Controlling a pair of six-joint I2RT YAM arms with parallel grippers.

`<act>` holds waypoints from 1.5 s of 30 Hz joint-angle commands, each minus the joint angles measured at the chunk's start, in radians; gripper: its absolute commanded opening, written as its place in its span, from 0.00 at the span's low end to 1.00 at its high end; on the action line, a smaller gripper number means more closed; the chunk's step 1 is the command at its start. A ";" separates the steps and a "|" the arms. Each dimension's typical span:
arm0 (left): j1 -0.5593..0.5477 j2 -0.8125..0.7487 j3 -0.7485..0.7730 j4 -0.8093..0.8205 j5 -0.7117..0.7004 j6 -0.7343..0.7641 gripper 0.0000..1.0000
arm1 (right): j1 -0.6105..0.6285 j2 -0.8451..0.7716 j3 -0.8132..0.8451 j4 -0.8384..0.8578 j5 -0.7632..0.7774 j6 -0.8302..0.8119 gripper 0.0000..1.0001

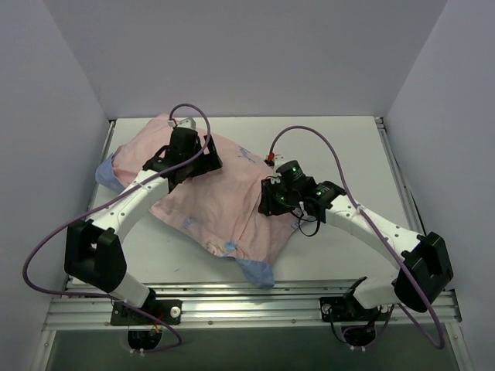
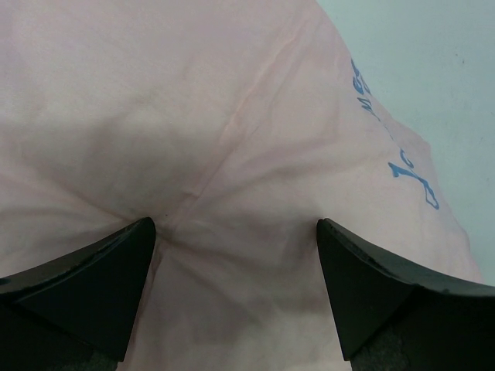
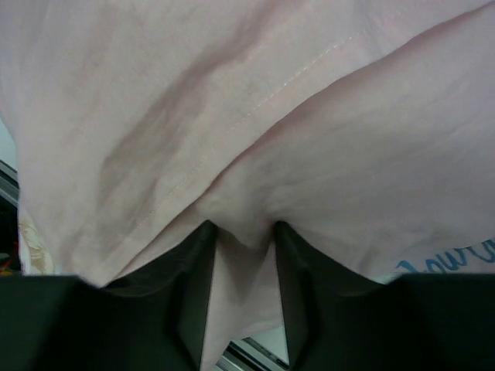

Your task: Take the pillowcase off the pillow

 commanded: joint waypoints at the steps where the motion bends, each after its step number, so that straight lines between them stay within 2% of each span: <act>1: 0.025 0.030 -0.031 -0.033 -0.023 -0.008 0.95 | 0.007 0.009 0.001 -0.007 0.066 0.029 0.24; 2: 0.033 0.032 -0.036 -0.033 -0.025 -0.011 0.95 | 0.005 -0.003 -0.008 -0.014 0.101 0.032 0.11; 4: 0.060 0.033 -0.051 -0.033 -0.032 -0.015 0.95 | -0.001 -0.024 -0.017 -0.047 0.143 0.036 0.01; 7: 0.097 0.046 -0.071 -0.028 -0.038 -0.014 0.95 | -0.024 -0.107 -0.057 -0.094 0.225 0.061 0.00; 15: 0.186 0.095 -0.096 -0.023 -0.022 -0.026 0.95 | -0.290 -0.314 -0.237 -0.253 0.302 0.219 0.00; 20: 0.220 0.092 -0.091 -0.014 0.020 -0.017 0.95 | -0.390 -0.321 -0.330 -0.254 0.157 0.248 0.00; 23: 0.212 0.070 -0.088 0.016 0.086 0.002 0.95 | -0.386 -0.299 -0.271 -0.222 0.097 0.213 0.00; 25: 0.191 0.053 -0.082 0.045 0.150 0.017 0.95 | -0.383 -0.291 -0.222 -0.171 0.069 0.173 0.07; 26: 0.179 0.034 -0.077 0.050 0.164 0.025 0.95 | -0.381 -0.279 -0.161 -0.160 0.051 0.162 0.17; 28: 0.133 0.013 -0.042 0.046 0.175 0.063 0.95 | -0.375 -0.235 -0.091 -0.145 0.043 0.151 0.28; 29: 0.113 -0.008 -0.027 0.044 0.172 0.080 0.95 | -0.369 -0.218 -0.061 -0.136 0.039 0.138 0.40; 32: 0.028 -0.051 0.033 0.033 0.132 0.161 0.96 | -0.323 -0.140 0.036 -0.079 0.049 0.121 0.57; 36: -0.070 -0.080 0.116 0.013 0.066 0.258 0.96 | -0.283 -0.011 0.128 -0.002 0.043 0.101 0.64; 40: -0.176 -0.063 0.180 0.012 -0.003 0.359 0.96 | -0.281 0.121 0.184 0.068 0.066 0.079 0.65; 45: -0.278 0.038 0.236 0.027 -0.037 0.373 0.96 | -0.289 0.230 0.225 0.137 0.080 0.064 0.65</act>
